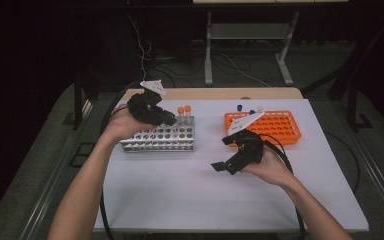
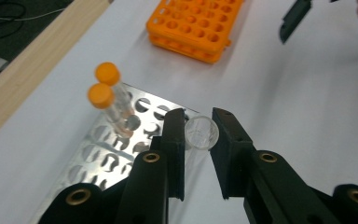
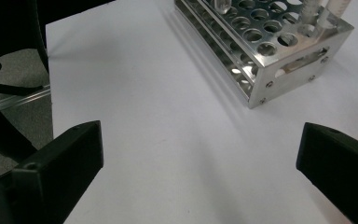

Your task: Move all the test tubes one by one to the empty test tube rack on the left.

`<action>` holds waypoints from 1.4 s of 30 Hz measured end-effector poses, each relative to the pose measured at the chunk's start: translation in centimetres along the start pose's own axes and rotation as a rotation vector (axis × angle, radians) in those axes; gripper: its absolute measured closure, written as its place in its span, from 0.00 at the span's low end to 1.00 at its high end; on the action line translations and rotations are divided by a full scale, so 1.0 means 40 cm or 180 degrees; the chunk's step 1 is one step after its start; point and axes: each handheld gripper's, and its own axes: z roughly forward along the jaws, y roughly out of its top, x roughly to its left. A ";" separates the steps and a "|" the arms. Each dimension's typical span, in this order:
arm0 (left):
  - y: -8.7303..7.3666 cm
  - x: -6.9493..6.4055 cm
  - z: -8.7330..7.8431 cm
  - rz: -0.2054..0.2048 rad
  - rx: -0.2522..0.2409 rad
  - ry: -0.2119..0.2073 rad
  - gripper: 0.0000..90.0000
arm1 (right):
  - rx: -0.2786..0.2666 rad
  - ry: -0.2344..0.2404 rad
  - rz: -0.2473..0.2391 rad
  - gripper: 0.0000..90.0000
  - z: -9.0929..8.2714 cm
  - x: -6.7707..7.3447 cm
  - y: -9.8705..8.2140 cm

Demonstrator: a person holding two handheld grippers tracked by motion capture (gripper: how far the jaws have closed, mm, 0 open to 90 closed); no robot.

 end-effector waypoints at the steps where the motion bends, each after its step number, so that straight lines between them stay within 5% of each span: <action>1: 0.003 0.007 -0.001 -0.0003 0.0002 0.0011 0.83 | 0.0002 -0.0002 0.0002 0.00 -0.002 -0.001 -0.003; 27: 0.013 0.172 0.072 -0.0298 0.0012 0.0257 0.83 | -0.0023 -0.0071 0.0131 0.00 -0.051 -0.024 -0.068; 38: -0.001 0.209 0.107 -0.0465 -0.0061 0.0200 0.83 | -0.0020 -0.0083 0.0159 0.00 -0.054 -0.030 -0.086; 42: 0.000 0.203 0.129 -0.0430 0.0068 0.0164 0.83 | -0.0034 -0.0084 0.0183 0.00 -0.058 -0.033 -0.090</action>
